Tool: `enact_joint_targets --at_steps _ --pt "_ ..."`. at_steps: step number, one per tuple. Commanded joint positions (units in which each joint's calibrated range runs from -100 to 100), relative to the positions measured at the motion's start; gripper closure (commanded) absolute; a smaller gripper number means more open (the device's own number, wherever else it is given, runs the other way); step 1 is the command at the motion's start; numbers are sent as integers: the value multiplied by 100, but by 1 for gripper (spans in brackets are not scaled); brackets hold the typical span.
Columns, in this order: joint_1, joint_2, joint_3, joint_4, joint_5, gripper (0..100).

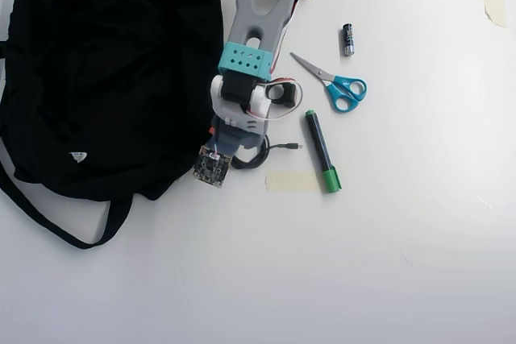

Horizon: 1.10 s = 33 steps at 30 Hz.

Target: Put the cable into the black bag

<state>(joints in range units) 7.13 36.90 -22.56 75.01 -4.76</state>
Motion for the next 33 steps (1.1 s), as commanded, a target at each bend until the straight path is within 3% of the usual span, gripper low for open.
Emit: enact_joint_targets --at_steps 1,15,33 --pt "-84 -180 -394 122 25 76" --pt "-473 -180 -331 251 78 76" --pt "-204 -55 -304 251 120 75"
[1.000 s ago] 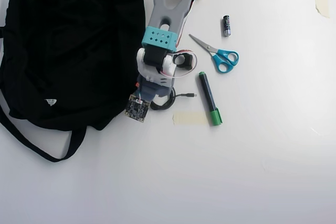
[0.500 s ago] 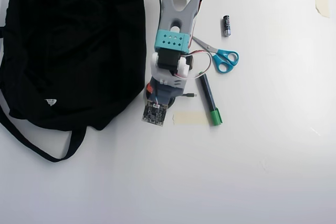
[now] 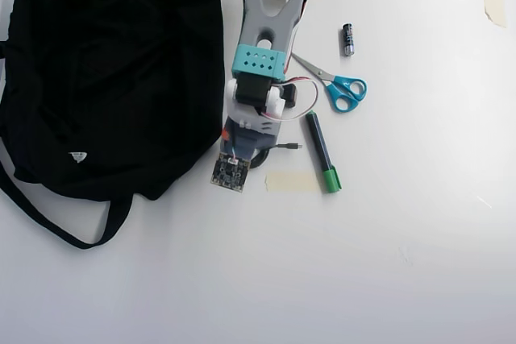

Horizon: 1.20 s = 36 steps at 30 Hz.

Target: Put the cable into the black bag

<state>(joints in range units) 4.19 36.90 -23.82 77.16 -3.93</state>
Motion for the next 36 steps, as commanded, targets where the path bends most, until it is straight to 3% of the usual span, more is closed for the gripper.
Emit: enact_joint_targets --at_steps 1,36 --pt "97 -55 -170 36 37 75" --pt "67 285 109 -136 31 76"
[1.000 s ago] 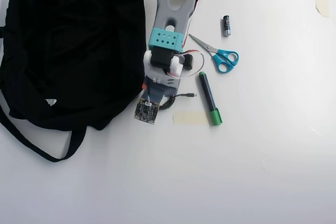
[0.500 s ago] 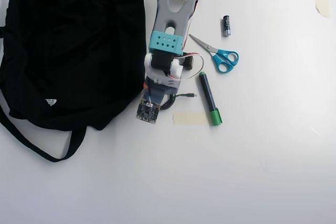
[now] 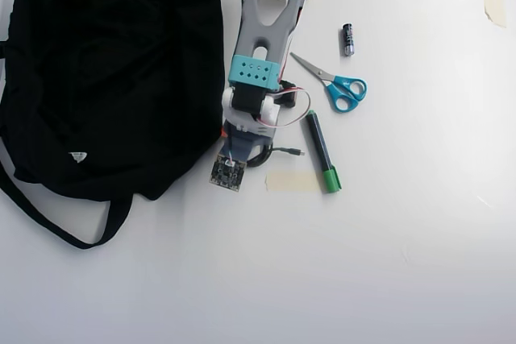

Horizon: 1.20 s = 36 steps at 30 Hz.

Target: Put the cable into the black bag

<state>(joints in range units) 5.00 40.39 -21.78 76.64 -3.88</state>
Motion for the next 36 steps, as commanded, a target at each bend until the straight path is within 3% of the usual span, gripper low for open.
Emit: enact_joint_targets --at_steps 1,12,29,36 --pt "-13 -64 -86 -85 26 76" --pt "-6 -64 -51 -85 79 77" --pt "16 -64 -51 -85 100 98" --pt "24 -64 -51 -85 100 98"
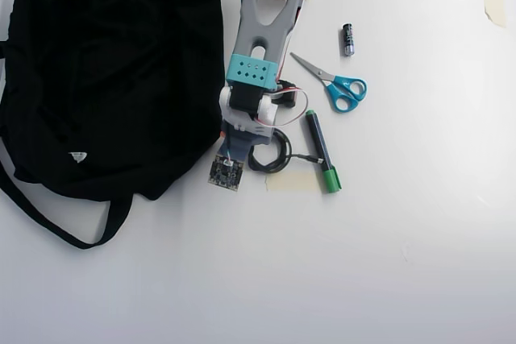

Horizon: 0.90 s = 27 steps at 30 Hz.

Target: Put the cable into the black bag

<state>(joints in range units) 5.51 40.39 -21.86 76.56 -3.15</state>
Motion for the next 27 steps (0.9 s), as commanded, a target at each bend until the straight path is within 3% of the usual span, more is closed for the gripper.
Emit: enact_joint_targets --at_steps 1,13,27 --pt "-28 -64 -43 -76 27 98" --pt "-65 -305 -285 27 95 98" --pt "-80 -1881 -519 1199 273 98"
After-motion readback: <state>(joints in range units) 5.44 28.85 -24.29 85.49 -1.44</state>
